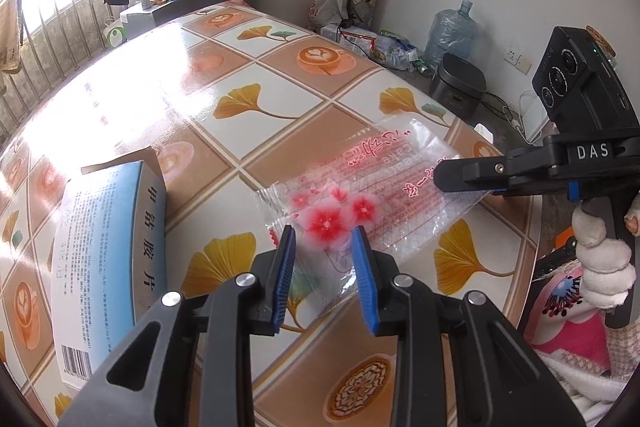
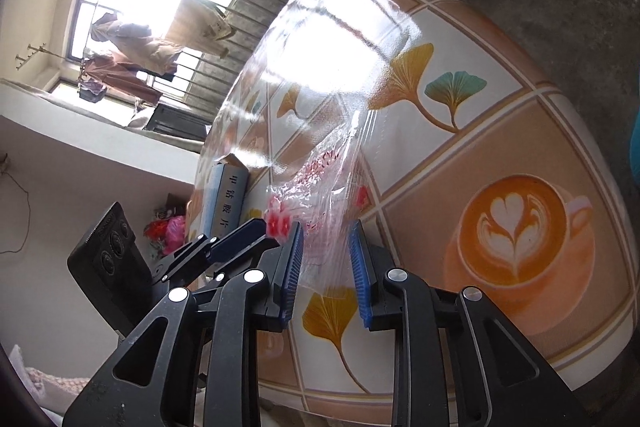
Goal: Collect trash
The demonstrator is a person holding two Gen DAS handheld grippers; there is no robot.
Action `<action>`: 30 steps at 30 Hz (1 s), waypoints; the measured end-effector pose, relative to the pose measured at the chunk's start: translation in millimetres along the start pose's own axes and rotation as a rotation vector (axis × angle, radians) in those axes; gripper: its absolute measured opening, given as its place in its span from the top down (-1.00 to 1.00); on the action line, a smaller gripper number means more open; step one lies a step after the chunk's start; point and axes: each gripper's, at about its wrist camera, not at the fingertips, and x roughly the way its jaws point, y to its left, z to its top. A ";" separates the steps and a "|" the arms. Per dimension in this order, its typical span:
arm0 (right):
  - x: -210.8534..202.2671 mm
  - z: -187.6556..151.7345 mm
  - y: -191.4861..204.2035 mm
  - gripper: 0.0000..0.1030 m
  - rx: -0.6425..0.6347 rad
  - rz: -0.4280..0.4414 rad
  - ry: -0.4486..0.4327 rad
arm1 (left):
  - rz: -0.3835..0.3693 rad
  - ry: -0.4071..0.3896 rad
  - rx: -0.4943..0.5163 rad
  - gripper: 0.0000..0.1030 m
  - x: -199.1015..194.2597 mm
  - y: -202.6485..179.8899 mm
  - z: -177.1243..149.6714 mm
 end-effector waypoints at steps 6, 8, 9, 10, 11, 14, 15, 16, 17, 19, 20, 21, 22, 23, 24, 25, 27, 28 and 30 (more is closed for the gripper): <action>13.3 1.1 8.8 0.85 -0.004 -0.017 -0.020 | -0.004 -0.004 -0.011 0.45 -1.5 0.9 -0.9; 12.6 2.2 6.7 0.91 0.009 -0.007 -0.035 | -0.014 -0.003 -0.016 0.45 -3.7 1.5 -2.3; 12.1 2.3 6.4 0.92 0.009 -0.005 -0.040 | -0.025 -0.006 -0.025 0.45 -5.8 2.7 -3.0; 11.7 2.6 6.2 0.93 0.006 -0.006 -0.044 | -0.033 -0.016 -0.037 0.45 -9.7 4.3 -3.5; 11.8 3.8 6.7 0.93 0.002 -0.013 -0.047 | -0.033 -0.038 -0.047 0.45 -15.8 7.3 -3.6; 12.7 3.8 5.6 0.94 -0.006 -0.025 -0.048 | 0.002 -0.125 -0.062 0.33 -40.0 17.8 -3.3; 15.5 3.3 6.8 0.94 -0.006 -0.025 -0.047 | 0.026 -0.155 -0.071 0.29 -48.7 23.4 -2.6; 17.3 2.8 7.1 0.94 -0.005 -0.025 -0.045 | 0.055 -0.182 -0.085 0.21 -57.4 30.9 -1.6; 18.5 2.7 6.8 0.94 -0.005 -0.025 -0.042 | 0.085 -0.203 -0.105 0.16 -65.1 39.5 -0.7; 21.0 1.5 7.7 0.94 -0.009 -0.026 -0.038 | 0.136 -0.228 -0.163 0.03 -76.2 60.6 1.0; 21.3 0.6 8.6 0.94 -0.012 -0.028 -0.036 | 0.163 -0.227 -0.201 -0.05 -78.8 73.3 1.3; 21.3 0.9 8.8 0.94 -0.016 -0.030 -0.035 | 0.193 -0.216 -0.245 -0.07 -79.4 86.4 0.9; 21.3 1.4 9.7 0.94 -0.020 -0.031 -0.034 | 0.217 -0.201 -0.297 -0.08 -79.2 100.2 -0.8; 21.4 2.2 9.7 0.94 -0.022 -0.031 -0.033 | 0.226 -0.187 -0.359 -0.14 -79.1 116.5 -3.1; 21.1 2.6 9.7 0.94 -0.023 -0.032 -0.032 | 0.229 -0.174 -0.427 -0.17 -78.9 130.3 -7.4; 20.7 3.0 9.8 0.94 -0.023 -0.032 -0.031 | 0.228 -0.165 -0.489 -0.19 -79.0 141.6 -11.9; 19.6 3.5 8.5 0.94 -0.024 -0.031 -0.031 | 0.212 -0.150 -0.546 -0.19 -77.9 152.5 -19.5; 19.4 3.4 8.3 0.94 -0.024 -0.031 -0.031 | 0.204 -0.138 -0.547 -0.20 -76.4 152.6 -22.4; 18.9 3.7 8.1 0.94 -0.027 -0.032 -0.030 | 0.170 -0.107 -0.543 -0.20 -72.6 149.2 -28.5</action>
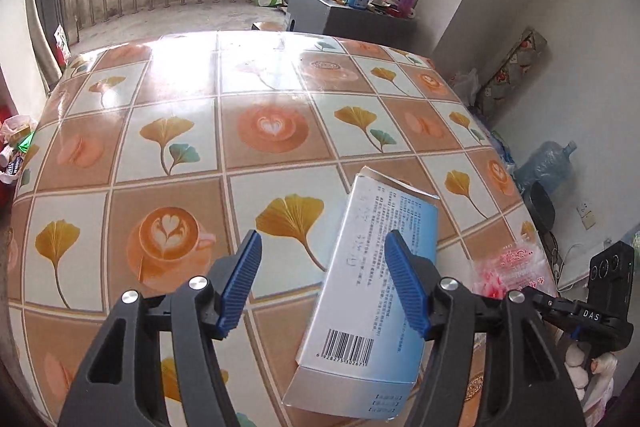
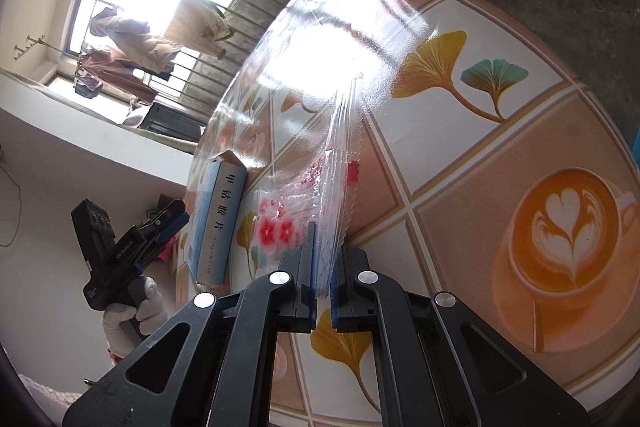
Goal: Collect trash
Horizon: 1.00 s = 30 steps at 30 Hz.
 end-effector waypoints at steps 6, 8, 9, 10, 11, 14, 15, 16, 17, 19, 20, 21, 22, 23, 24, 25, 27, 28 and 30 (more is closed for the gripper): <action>-3.9 -0.4 -1.8 0.94 0.000 -0.011 -0.008 | -0.136 0.107 -0.054 -0.21 -5.5 -12.6 -21.0; -4.8 -1.3 -1.9 0.94 0.002 -0.015 -0.013 | -0.175 0.119 -0.042 -0.22 -10.8 -20.1 -23.9; -5.4 -1.5 -2.4 0.94 0.003 -0.016 -0.014 | -0.199 0.129 -0.036 -0.22 -11.7 -24.1 -24.7; -6.0 -2.1 -2.6 0.94 0.003 -0.018 -0.016 | -0.218 0.135 -0.030 -0.23 -11.6 -28.0 -24.7; -6.8 -2.4 -2.7 0.94 0.003 -0.020 -0.018 | -0.228 0.140 -0.022 -0.25 -11.7 -31.3 -25.2; -8.2 -4.0 -2.0 0.94 -0.001 -0.032 -0.025 | -0.202 0.147 0.008 -0.35 -7.9 -39.2 -24.8; -8.7 -4.5 -2.3 0.94 -0.001 -0.035 -0.027 | -0.182 0.152 0.022 -0.36 -3.8 -41.7 -23.7; -8.9 -4.8 -2.4 0.94 0.001 -0.036 -0.028 | -0.164 0.159 0.036 -0.40 -0.1 -44.8 -23.6; -7.9 -5.1 -1.1 0.94 0.004 -0.037 -0.029 | -0.155 0.165 0.047 -0.42 4.2 -47.0 -23.1; -8.6 -5.9 -1.8 0.94 0.006 -0.039 -0.031 | -0.151 0.169 0.058 -0.49 10.2 -51.8 -23.4; -8.5 -6.2 -1.8 0.94 0.006 -0.039 -0.031 | -0.143 0.172 0.065 -0.51 13.1 -54.0 -23.6; -8.5 -6.5 -2.1 0.94 0.007 -0.039 -0.031 | -0.132 0.172 0.074 -0.51 15.7 -56.5 -23.7; -8.1 -7.0 -1.6 0.94 0.007 -0.039 -0.031 | -0.122 0.172 0.082 -0.53 18.6 -58.3 -23.4; -8.0 -7.0 -1.8 0.93 0.007 -0.038 -0.031 | -0.112 0.173 0.091 -0.53 21.7 -59.7 -23.3; -8.0 -7.1 -1.9 0.93 0.007 -0.038 -0.031 | -0.102 0.174 0.099 -0.54 24.2 -61.0 -23.3; -8.0 -7.3 -1.9 0.93 0.007 -0.038 -0.031 | -0.093 0.176 0.105 -0.54 27.1 -62.1 -23.0; -7.9 -7.3 -2.0 0.93 0.008 -0.037 -0.032 | -0.071 0.176 0.115 -0.54 30.2 -63.1 -22.6; -8.0 -7.2 -2.0 0.93 0.009 -0.037 -0.031 | -0.061 0.175 0.118 -0.55 31.8 -63.5 -22.1; -8.1 -7.7 -2.0 0.93 0.010 -0.036 -0.032 | -0.052 0.173 0.122 -0.57 35.2 -64.1 -20.2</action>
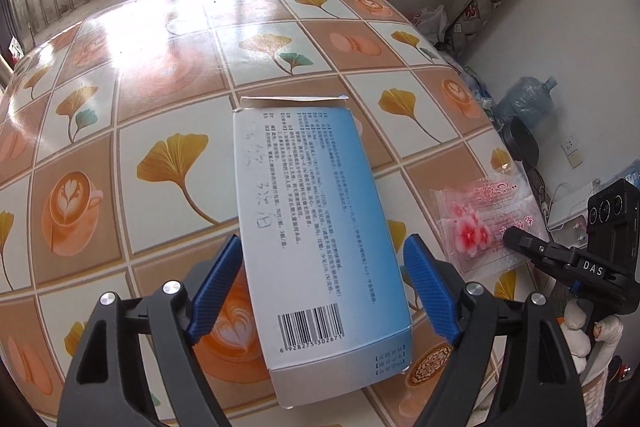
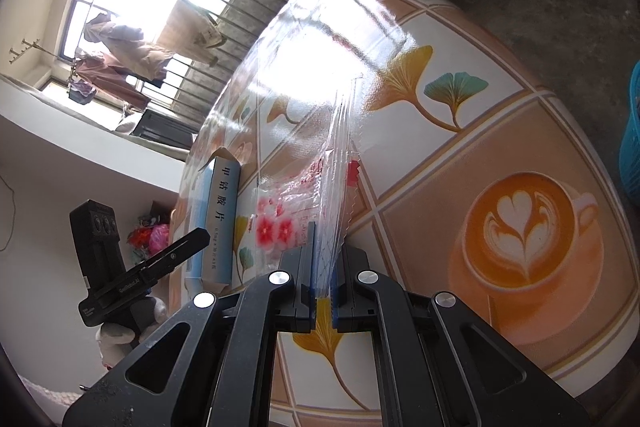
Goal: Collect trash
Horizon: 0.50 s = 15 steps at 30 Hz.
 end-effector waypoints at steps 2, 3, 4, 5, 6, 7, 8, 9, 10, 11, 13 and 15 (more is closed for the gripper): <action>-0.4 -1.2 1.1 0.93 0.002 0.000 -0.002 | 0.002 0.004 0.004 -0.60 4.1 -0.3 2.6; -0.4 -1.3 0.9 0.93 0.002 0.000 -0.002 | 0.007 0.007 0.006 -0.60 6.4 -0.3 3.8; -0.6 -1.5 0.7 0.93 0.004 0.001 -0.002 | 0.014 0.000 0.010 -0.62 6.8 -1.3 4.2; -1.0 -1.5 0.2 0.93 0.006 0.003 -0.003 | 0.022 -0.003 0.015 -0.62 8.1 -2.0 5.5; -1.3 -1.8 0.1 0.93 0.007 0.003 -0.004 | 0.029 -0.005 0.020 -0.62 9.4 -2.8 6.9; -1.5 -2.1 0.1 0.93 0.008 0.004 -0.004 | 0.037 -0.010 0.024 -0.62 10.1 -3.5 8.2; -1.6 -2.6 0.1 0.93 0.009 0.004 -0.005 | 0.046 -0.014 0.027 -0.62 10.9 -4.0 9.1; -1.8 -2.4 -0.8 0.93 0.010 0.005 -0.005 | 0.055 -0.018 0.031 -0.62 12.0 -4.4 10.3; -1.7 -2.7 -0.8 0.93 0.011 0.007 -0.005 | 0.065 -0.023 0.038 -0.62 13.2 -5.2 11.4; -1.9 -2.3 -1.1 0.93 0.011 0.007 -0.005 | 0.076 -0.028 0.047 -0.62 14.7 -6.3 12.5; -1.5 -1.8 -1.3 0.93 0.012 0.008 -0.005 | 0.100 -0.038 0.071 -0.62 17.5 -9.1 13.9; -1.4 -2.0 -1.3 0.93 0.013 0.009 -0.005 | 0.124 -0.045 0.097 -0.62 20.5 -12.8 14.3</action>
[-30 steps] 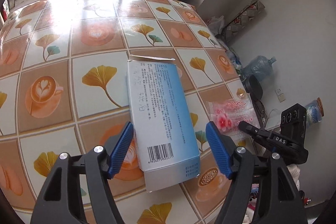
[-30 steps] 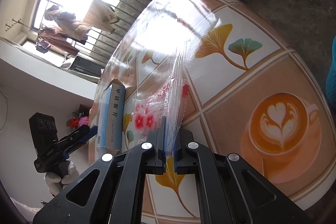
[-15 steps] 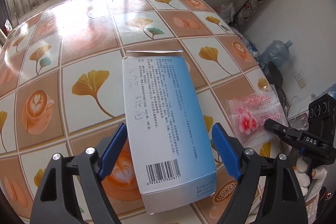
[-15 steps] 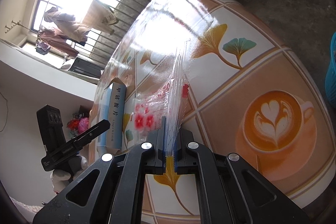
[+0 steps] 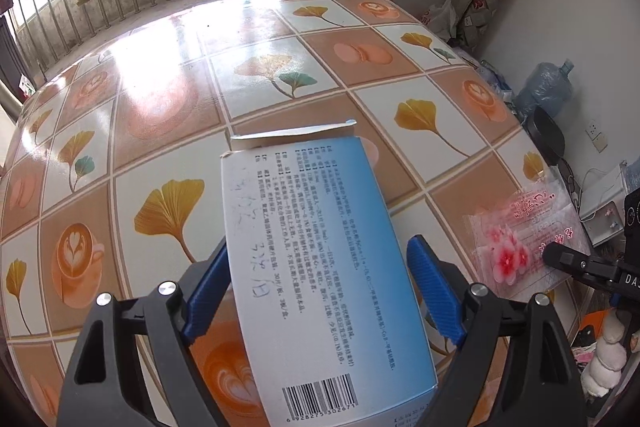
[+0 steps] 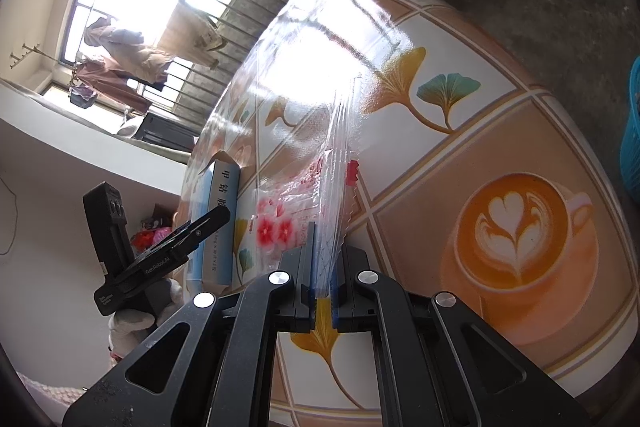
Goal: Collect trash
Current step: 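Lift the box with the left tool while the right tool holds the bag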
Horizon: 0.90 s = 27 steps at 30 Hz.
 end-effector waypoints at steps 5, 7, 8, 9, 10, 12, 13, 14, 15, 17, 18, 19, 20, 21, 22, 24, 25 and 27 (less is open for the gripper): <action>-1.0 -0.6 -0.5 0.93 0.002 0.002 -0.001 | 0.023 -0.013 0.045 -0.60 2.1 -4.0 -1.0; -2.0 -0.5 -1.8 0.93 0.002 0.002 -0.002 | 0.017 -0.021 0.058 -0.56 1.5 -4.0 -1.9; -2.7 -0.8 -2.2 0.93 0.003 0.002 -0.003 | 0.010 -0.023 0.064 -0.55 1.3 -3.5 -2.3; -2.8 -1.1 -2.3 0.93 0.003 0.001 -0.004 | 0.006 -0.025 0.069 -0.55 0.9 -2.8 -2.8; -2.8 -1.4 -2.1 0.93 0.003 0.001 -0.004 | 0.001 -0.027 0.072 -0.54 0.4 -2.4 -3.8; -3.1 -1.3 -2.9 0.93 0.004 0.000 -0.005 | -0.006 -0.025 0.079 -0.53 -1.1 -1.3 -5.6; -3.2 -1.4 -2.9 0.93 0.004 0.000 -0.006 | -0.012 -0.022 0.081 -0.53 -2.5 -0.2 -7.2; -3.1 -1.8 -2.9 0.93 0.005 -0.001 -0.007 | -0.022 -0.018 0.083 -0.52 -4.3 0.6 -8.7; -3.2 -1.7 -3.1 0.93 0.005 -0.002 -0.007 | -0.031 -0.016 0.087 -0.52 -6.8 0.9 -10.5; -2.6 -1.6 -3.9 0.93 0.007 -0.001 -0.008 | -0.030 -0.015 0.104 -0.53 -10.8 0.9 -15.0; -1.8 -1.5 -4.1 0.93 0.008 0.000 -0.009 | -0.026 -0.010 0.111 -0.53 -11.5 1.2 -17.5; -1.6 -0.8 -5.0 0.93 0.008 0.001 -0.009 | -0.022 -0.002 0.113 -0.53 -11.3 2.4 -20.0; -1.0 -1.0 -4.8 0.93 0.008 0.001 -0.009 | -0.015 -0.007 0.117 -0.53 -12.1 3.3 -21.9; -0.8 -1.1 -4.8 0.93 0.008 0.001 -0.009 | -0.011 -0.006 0.116 -0.54 -12.5 4.5 -23.1; -1.0 -1.1 -4.9 0.93 0.008 0.001 -0.009 | -0.009 -0.004 0.111 -0.54 -13.0 5.8 -23.5; -0.7 -1.1 -5.0 0.93 0.008 0.001 -0.009 | -0.003 -0.004 0.102 -0.55 -13.4 7.2 -23.7; -0.5 -1.1 -5.0 0.93 0.009 0.001 -0.009 | -0.002 -0.004 0.100 -0.55 -13.6 7.1 -23.8; -1.1 -0.9 -5.3 0.93 0.007 0.001 -0.008 | 0.002 -0.003 0.100 -0.55 -13.6 6.4 -23.5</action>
